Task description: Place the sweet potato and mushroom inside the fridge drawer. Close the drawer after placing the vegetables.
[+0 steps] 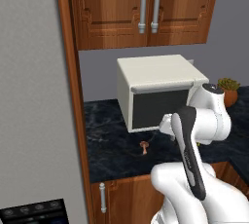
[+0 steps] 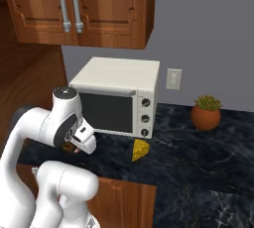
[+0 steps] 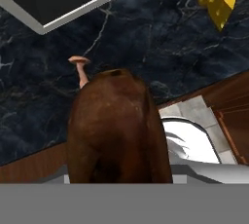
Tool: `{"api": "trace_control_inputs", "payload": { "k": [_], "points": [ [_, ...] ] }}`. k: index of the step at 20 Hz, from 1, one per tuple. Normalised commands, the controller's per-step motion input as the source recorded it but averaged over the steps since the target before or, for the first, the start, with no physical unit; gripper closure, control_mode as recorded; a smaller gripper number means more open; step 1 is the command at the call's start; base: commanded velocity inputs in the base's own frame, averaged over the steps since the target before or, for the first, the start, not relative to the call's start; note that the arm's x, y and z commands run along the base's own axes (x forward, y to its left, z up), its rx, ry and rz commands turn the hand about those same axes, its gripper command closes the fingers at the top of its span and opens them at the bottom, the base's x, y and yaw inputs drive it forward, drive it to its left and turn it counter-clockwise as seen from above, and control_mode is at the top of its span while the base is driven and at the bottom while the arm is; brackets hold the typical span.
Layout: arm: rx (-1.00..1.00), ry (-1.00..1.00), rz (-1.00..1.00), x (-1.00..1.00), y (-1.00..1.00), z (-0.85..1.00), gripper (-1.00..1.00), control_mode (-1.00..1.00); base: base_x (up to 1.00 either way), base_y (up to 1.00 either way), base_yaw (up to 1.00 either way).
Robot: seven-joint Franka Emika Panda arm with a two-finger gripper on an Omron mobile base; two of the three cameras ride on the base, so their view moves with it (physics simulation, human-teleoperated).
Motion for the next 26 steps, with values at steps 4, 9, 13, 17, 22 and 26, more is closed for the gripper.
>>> {"api": "trace_control_inputs", "payload": {
  "k": [4, 9, 13, 17, 22, 26],
  "points": [
    [0.0, 0.0, 0.0, 0.04, 0.0, 0.0, 1.0, -1.0, 0.0, 0.0, 0.0],
    [0.0, 0.0, -0.01, -0.05, 0.0, 0.0, 1.0, 1.0, -0.74, -0.04, -0.1],
    [0.0, 0.0, 0.0, 0.0, 0.0, 0.0, 1.0, 1.0, -1.0, 0.0, -0.1],
    [0.0, 0.0, 0.0, 0.0, 0.0, 0.0, 1.0, 1.0, -1.0, 0.0, -0.06],
    [0.0, 0.0, 0.0, 0.0, 0.0, 0.0, 1.0, 1.0, -1.0, 0.05, -0.02],
    [0.0, 0.0, 0.0, 0.0, 0.0, 0.0, 1.0, 1.0, -0.99, 0.64, 0.03]
  ]
}}
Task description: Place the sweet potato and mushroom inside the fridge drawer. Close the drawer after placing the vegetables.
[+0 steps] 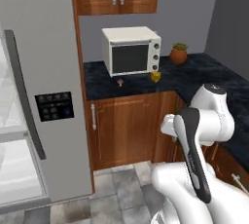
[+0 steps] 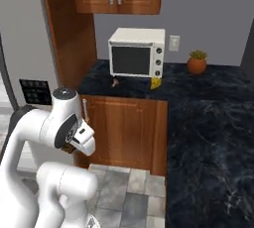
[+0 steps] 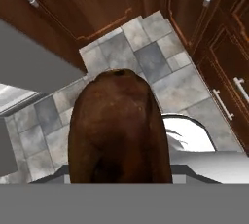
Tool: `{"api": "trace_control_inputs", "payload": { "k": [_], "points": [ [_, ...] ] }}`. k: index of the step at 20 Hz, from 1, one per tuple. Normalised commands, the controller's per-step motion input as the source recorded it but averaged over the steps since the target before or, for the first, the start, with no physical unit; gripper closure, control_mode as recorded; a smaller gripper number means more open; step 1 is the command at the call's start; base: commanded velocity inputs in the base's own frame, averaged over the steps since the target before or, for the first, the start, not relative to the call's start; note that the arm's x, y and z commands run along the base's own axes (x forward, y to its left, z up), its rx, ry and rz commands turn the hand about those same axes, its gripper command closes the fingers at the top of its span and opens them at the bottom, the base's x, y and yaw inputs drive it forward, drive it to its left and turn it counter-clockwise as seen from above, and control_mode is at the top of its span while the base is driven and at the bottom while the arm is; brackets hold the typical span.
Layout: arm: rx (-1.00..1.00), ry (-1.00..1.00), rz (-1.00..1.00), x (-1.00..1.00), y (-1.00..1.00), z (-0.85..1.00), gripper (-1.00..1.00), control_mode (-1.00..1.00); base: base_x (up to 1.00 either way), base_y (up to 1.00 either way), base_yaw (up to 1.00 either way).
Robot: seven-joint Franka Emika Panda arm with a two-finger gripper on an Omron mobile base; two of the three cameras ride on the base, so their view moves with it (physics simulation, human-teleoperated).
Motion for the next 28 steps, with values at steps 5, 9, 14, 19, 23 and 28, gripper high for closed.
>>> {"api": "trace_control_inputs", "payload": {
  "k": [5, 9, 14, 19, 23, 28],
  "points": [
    [0.0, 0.0, 0.0, 0.0, 0.0, 0.0, 1.0, 1.0, -0.34, 1.0, 0.22],
    [0.0, 0.0, 0.0, 0.0, 0.0, 0.0, 1.0, 1.0, 0.05, 1.0, 0.3],
    [0.0, 0.0, 0.0, 0.0, 0.0, 0.0, 1.0, 1.0, 0.33, 0.91, 0.34],
    [0.0, 0.0, 0.0, 0.0, 0.0, 0.0, 1.0, 1.0, 0.27, -0.01, 0.37],
    [0.0, 0.0, 0.0, 0.0, 0.0, 0.0, 1.0, 1.0, 0.63, -0.11, 0.37],
    [0.0, 0.0, 0.0, 0.0, 0.0, 0.0, 1.0, 1.0, 0.91, 0.0, 0.35]
  ]
}}
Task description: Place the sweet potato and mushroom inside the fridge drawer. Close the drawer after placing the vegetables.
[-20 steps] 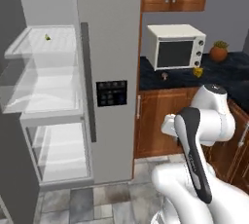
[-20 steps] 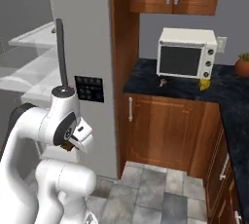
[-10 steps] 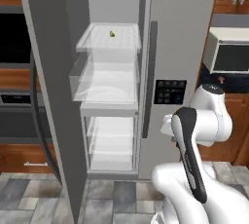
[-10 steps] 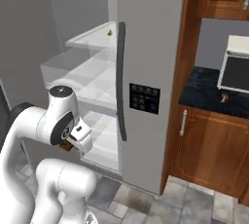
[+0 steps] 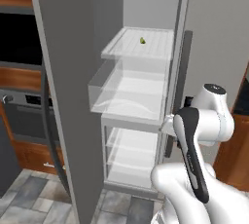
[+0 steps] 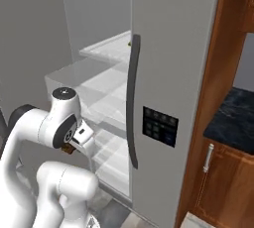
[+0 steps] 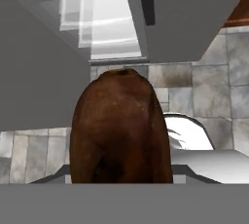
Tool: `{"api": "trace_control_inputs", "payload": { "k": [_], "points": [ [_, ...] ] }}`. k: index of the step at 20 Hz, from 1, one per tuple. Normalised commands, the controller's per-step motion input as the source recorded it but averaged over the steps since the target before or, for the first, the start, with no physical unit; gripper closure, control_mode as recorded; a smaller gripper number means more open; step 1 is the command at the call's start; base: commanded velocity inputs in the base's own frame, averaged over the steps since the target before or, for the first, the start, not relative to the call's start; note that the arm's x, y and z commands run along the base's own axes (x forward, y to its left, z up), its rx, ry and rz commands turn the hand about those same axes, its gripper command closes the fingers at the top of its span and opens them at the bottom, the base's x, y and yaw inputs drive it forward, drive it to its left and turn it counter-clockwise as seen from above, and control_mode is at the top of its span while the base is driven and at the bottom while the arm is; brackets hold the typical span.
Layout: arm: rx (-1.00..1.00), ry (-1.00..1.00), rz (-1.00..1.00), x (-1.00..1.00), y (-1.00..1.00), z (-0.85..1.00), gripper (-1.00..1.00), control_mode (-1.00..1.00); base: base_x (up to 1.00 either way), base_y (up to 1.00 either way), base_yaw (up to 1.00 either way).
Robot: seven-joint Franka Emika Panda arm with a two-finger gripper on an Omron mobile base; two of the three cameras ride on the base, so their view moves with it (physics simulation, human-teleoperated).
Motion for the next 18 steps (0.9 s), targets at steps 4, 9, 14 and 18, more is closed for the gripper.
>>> {"api": "trace_control_inputs", "payload": {
  "k": [4, 9, 14, 18],
  "points": [
    [0.0, 0.0, 0.0, 0.0, 0.0, 0.0, 1.0, 1.0, 0.14, -0.03, 0.24],
    [0.0, 0.0, 0.0, 0.0, 0.0, 0.0, 1.0, 1.0, 0.0, 0.01, 0.17],
    [0.0, 0.0, 0.0, 0.0, 0.0, 0.0, 1.0, 1.0, 0.4, 0.0, 0.15],
    [0.0, 0.0, 0.0, 0.0, 0.0, 0.0, 1.0, 1.0, 0.02, 0.0, 0.15]
  ]
}}
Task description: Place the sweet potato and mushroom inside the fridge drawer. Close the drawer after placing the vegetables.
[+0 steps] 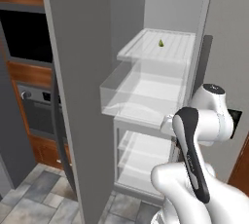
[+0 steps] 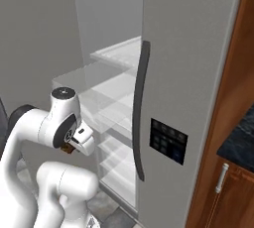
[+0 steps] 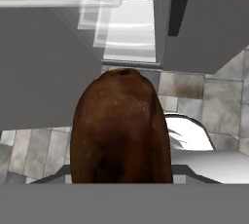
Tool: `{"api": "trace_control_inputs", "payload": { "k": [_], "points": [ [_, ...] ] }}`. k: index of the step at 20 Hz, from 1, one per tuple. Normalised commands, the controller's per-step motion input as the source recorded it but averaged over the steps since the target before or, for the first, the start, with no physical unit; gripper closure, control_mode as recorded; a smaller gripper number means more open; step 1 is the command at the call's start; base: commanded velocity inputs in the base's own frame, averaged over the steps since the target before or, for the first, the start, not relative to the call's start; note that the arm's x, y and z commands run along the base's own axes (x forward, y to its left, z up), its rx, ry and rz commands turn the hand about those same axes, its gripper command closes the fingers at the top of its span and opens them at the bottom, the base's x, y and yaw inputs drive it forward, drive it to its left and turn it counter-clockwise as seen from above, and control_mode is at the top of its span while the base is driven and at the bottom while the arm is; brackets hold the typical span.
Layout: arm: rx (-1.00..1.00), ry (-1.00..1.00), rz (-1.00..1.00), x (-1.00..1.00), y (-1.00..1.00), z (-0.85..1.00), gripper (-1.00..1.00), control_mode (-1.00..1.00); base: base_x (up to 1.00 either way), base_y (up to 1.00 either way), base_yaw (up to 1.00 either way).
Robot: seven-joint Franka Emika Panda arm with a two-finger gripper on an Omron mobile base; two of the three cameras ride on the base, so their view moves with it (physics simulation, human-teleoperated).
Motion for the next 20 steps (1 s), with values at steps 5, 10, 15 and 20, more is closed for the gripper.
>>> {"api": "trace_control_inputs", "payload": {
  "k": [5, 10, 15, 20],
  "points": [
    [0.0, 0.0, 0.0, 0.0, 0.0, 0.0, 1.0, 1.0, 0.01, 0.0, 0.13],
    [-0.11, -0.07, 0.03, -0.04, 0.0, 0.86, 1.0, -1.0, 0.0, 0.0, 0.0],
    [-0.11, 0.01, 0.0, 0.53, -0.02, 1.0, 1.0, -1.0, 0.0, 0.0, 0.0],
    [0.0, 0.17, 0.0, 1.0, 0.0, 0.66, 1.0, -1.0, 0.0, 0.0, 0.0]
  ]
}}
